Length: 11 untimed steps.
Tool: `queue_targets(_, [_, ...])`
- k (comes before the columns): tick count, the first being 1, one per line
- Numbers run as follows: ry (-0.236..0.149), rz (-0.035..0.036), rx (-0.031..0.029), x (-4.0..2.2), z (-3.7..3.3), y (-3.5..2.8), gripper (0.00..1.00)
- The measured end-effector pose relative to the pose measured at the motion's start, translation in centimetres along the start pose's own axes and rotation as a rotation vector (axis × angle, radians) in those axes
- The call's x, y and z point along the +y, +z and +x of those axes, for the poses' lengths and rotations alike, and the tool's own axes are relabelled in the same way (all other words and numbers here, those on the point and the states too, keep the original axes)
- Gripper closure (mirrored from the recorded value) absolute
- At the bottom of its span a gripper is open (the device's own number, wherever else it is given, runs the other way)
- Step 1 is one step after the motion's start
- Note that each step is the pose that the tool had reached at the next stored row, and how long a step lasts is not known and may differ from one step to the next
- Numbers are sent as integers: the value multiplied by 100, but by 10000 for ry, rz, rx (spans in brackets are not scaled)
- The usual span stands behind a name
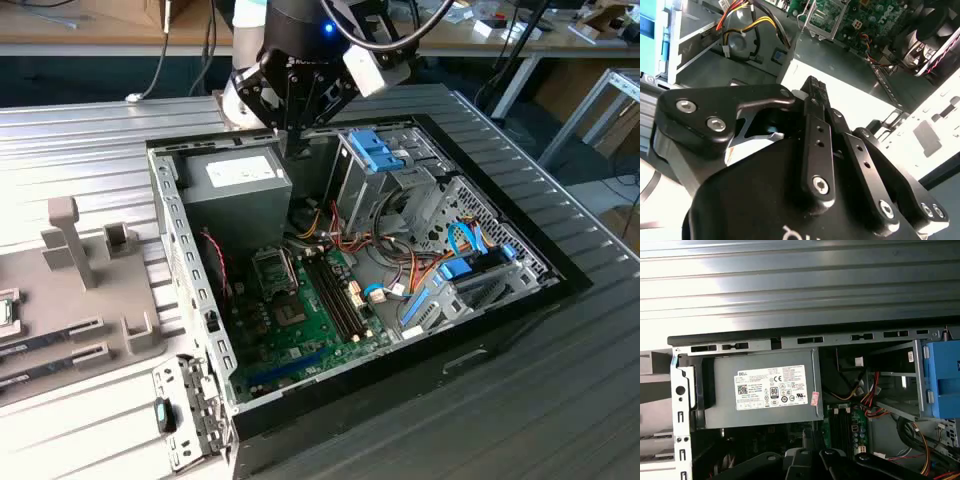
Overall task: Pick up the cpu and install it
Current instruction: 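Reach for the cpu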
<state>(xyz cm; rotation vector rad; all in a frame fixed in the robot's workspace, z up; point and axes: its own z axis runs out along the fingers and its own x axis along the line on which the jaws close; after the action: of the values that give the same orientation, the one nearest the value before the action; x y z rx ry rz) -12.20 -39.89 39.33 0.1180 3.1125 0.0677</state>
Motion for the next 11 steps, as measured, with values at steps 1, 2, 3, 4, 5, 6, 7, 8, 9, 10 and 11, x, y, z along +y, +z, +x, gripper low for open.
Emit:
queue_targets(1, [0, 0, 0, 0, 1, 0, 89])
queue_targets(2, [0, 1, 0, 0, 2, 0, 89])
queue_targets(3, [0, 0, 0, 0, 2, 0, 89])
queue_targets(4, [0, 0, 0, 0, 3, 0, 89])
queue_targets(5, [0, 0, 0, 0, 3, 0, 89])
queue_targets(6, [0, 0, 0, 0, 3, 0, 89])
queue_targets(7, [0, 0, 0, 0, 4, 0, 89])
queue_targets(8, [0, 0, 0, 0, 4, 0, 89])
queue_targets(9, [1, 0, 0, 0, 7, 0, 89])
queue_targets(10, [1, 0, 0, -1, 11, 0, 89])
queue_targets(11, [0, 0, 0, -1, 15, 0, 89])
